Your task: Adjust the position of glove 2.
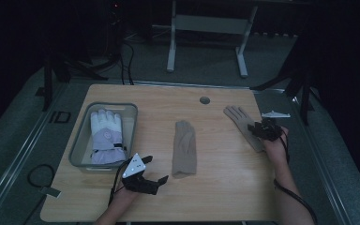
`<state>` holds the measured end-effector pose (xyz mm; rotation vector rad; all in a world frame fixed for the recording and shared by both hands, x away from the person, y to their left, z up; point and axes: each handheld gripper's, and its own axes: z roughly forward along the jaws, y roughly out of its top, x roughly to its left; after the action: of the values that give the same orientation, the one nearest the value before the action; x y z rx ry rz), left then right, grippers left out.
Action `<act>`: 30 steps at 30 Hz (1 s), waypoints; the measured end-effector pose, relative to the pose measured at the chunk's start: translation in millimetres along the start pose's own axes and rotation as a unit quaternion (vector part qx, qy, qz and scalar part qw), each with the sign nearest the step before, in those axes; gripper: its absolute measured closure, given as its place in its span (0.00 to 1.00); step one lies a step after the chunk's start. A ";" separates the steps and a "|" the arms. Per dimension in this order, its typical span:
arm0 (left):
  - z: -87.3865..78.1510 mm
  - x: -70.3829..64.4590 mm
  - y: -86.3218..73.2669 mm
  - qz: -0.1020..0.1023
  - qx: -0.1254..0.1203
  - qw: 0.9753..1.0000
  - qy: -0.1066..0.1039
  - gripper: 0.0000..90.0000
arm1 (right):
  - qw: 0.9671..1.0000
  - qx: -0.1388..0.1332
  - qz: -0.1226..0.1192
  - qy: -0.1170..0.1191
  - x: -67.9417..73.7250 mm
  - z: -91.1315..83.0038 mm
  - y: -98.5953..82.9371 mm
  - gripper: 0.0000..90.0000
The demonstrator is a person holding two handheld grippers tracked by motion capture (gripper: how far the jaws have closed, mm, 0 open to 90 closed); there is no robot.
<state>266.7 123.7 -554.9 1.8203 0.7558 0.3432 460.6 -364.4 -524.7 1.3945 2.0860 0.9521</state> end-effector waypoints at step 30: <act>-0.9 2.0 0.5 -0.008 0.000 1.000 0.004 0.03 | 0.996 0.000 0.083 -0.032 36.5 -12.1 -5.8 0.95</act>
<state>267.8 125.5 -554.3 1.8138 0.7748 0.3404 434.6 -335.7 -520.9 1.5963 1.9484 0.9588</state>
